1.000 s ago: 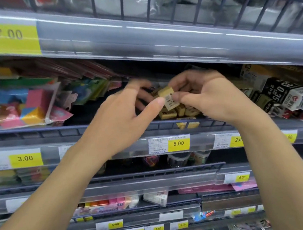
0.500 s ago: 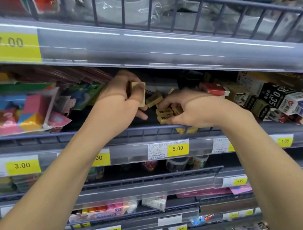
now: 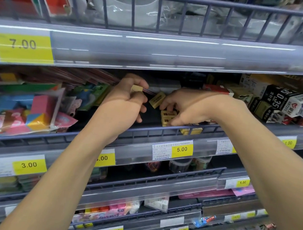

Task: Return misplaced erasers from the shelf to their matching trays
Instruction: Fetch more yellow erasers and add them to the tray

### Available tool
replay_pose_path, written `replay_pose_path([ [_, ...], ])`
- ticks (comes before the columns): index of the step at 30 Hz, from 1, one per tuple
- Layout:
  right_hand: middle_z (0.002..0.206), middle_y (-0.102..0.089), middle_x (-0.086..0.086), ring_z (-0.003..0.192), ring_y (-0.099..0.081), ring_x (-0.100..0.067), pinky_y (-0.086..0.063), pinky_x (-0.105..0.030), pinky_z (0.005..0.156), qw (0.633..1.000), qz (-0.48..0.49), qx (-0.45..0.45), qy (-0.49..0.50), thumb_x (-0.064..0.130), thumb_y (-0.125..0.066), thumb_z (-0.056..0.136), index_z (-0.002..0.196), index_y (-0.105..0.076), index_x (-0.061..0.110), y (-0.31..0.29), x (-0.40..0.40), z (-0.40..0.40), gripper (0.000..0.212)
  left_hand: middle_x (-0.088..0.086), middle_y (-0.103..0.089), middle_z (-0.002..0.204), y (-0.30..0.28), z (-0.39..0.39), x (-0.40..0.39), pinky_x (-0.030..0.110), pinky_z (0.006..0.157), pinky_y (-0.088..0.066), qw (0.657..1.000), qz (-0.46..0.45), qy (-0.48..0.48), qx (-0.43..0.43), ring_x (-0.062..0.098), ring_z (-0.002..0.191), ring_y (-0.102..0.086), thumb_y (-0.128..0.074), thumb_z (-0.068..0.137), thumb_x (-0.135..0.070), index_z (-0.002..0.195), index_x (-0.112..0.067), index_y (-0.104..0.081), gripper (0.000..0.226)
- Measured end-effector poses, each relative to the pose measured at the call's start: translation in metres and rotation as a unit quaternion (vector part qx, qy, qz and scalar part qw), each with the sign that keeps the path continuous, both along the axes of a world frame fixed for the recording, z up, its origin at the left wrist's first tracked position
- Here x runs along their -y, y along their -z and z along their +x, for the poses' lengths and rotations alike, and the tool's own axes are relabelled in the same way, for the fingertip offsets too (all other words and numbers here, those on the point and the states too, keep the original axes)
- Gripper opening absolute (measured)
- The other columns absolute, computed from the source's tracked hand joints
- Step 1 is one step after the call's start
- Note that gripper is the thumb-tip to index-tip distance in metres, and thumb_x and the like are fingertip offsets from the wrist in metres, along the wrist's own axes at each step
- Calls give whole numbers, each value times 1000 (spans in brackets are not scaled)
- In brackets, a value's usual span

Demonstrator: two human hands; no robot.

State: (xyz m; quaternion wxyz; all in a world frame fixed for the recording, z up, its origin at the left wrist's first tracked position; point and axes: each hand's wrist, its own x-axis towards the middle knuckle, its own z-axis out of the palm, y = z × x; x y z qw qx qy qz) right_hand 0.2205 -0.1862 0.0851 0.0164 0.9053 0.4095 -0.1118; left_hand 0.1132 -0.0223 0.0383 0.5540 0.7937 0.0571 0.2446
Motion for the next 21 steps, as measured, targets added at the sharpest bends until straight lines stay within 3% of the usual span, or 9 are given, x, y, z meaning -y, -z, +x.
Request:
replay_pose_path([
  [2,124,-60,11,102,-61,-14,-54,-31,85,1000,24,7,5,49,-69,76,136,-53,37,1,1,-1,63,2,-63,87,0,-1,0,26,50,-48,1000,15,-1,-12,9,64,-61,-48,97,-15,88,-46,-58,33],
  [4,112,-64,16,93,-62,-6,-56,-30,79,994,104,2,27,52,-67,69,124,-57,39,3,3,-4,58,-1,-64,89,-1,-2,0,28,56,-49,1000,-4,-9,-27,9,67,-61,-55,88,-39,89,-48,-57,9],
  [5,105,-64,19,89,-62,-1,-56,-28,76,985,167,-9,41,53,-67,66,118,-59,39,3,3,-7,55,-3,-65,92,-2,-3,1,30,60,-51,999,-15,-15,-35,9,70,-62,-58,81,-53,91,-48,-56,12],
  [7,91,-66,22,79,-61,8,-50,-16,68,948,310,-36,63,53,-65,59,108,-63,39,5,2,-17,51,-7,-67,99,-4,-5,1,30,63,-54,998,-34,-11,-51,4,69,-66,-63,69,-76,98,-48,-54,41],
  [9,85,-68,19,77,-62,8,-46,-9,64,903,425,-34,51,53,-64,57,101,-67,36,9,-2,-31,47,-8,-71,105,-8,-6,6,39,73,-61,997,-56,11,-59,1,71,-71,-67,63,-83,110,-42,-54,64],
  [12,92,-69,13,88,-63,1,-50,-16,76,868,496,-10,28,46,-68,62,100,-67,33,17,-12,-51,40,0,-77,102,-14,-3,17,52,86,-61,990,-124,20,-59,17,82,-78,-78,60,-70,118,-28,-55,75],
  [14,101,-68,14,92,-61,-1,-47,-15,79,859,510,14,42,42,-74,66,107,-67,30,22,-16,-54,42,1,-78,102,-14,1,23,49,88,-61,985,-164,12,-56,20,93,-77,-79,67,-57,116,-28,-59,60],
  [18,109,-63,13,100,-56,0,-40,-5,82,865,498,48,39,32,-78,72,115,-67,29,29,-15,-52,44,4,-76,108,-11,8,24,35,76,-63,976,-213,28,-34,18,100,-76,-68,96,-23,113,-24,-63,18],
  [21,113,-61,7,101,-56,-2,-40,-6,84,880,473,41,23,32,-79,76,123,-64,28,30,-12,-50,50,5,-75,109,-10,8,22,35,79,-62,983,-175,24,-42,19,99,-75,-59,102,-14,116,-23,-63,17],
])
